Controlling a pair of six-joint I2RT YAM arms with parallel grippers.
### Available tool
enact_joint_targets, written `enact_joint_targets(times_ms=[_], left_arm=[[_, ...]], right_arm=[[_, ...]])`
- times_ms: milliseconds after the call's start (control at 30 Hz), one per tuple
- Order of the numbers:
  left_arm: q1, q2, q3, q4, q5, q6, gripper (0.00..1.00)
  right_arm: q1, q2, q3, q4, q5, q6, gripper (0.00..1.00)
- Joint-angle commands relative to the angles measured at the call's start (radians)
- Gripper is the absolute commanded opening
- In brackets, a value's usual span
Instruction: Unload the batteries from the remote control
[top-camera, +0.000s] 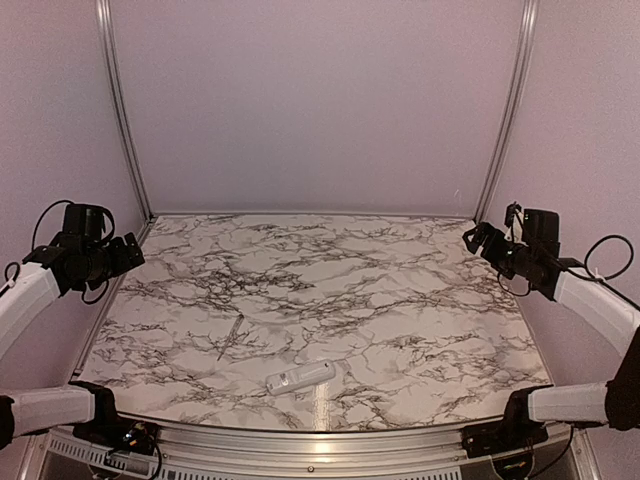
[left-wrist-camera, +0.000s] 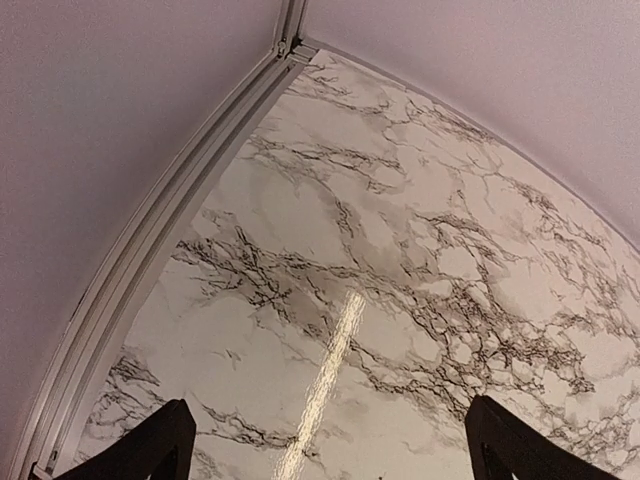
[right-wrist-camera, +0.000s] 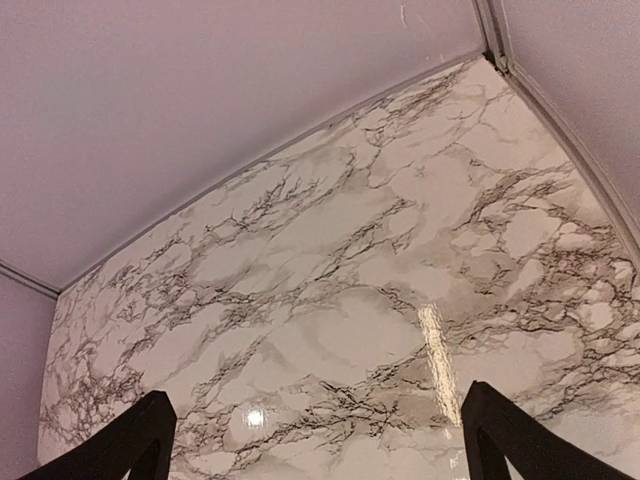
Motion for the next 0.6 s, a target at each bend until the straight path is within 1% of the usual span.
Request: enact_joint_targets(times_ms=[0, 100, 167, 300, 433, 567], left_arm=[[0.0, -0.065, -0.049, -0.031, 0.19, 0.053, 0.99], [-0.002, -0.067, -0.07, -0.01, 0.2, 0.057, 0.99], [-0.012, -0.058, -0.069, -0.007, 0.235, 0.063, 0.99], [-0.048, -0.037, -0.076, 0.008, 0.27, 0.072, 0.99], [-0.122, -0.003, -0.075, 0.012, 0.245, 0.067, 0.99], [-0.217, 0.013, -0.073, 0.004, 0.212, 0.061, 0.99]], right_arm=[[0.0, -0.066, -0.026, -0.064, -0.056, 0.062, 0.98], [0.008, -0.073, -0.015, -0.139, -0.05, 0.071, 0.98], [0.021, -0.07, -0.003, -0.191, -0.036, 0.066, 0.99], [0.088, -0.064, 0.023, -0.269, 0.026, 0.061, 0.99], [0.152, -0.035, 0.062, -0.356, 0.072, 0.06, 0.98], [0.179, -0.037, 0.07, -0.402, 0.066, 0.055, 0.99]])
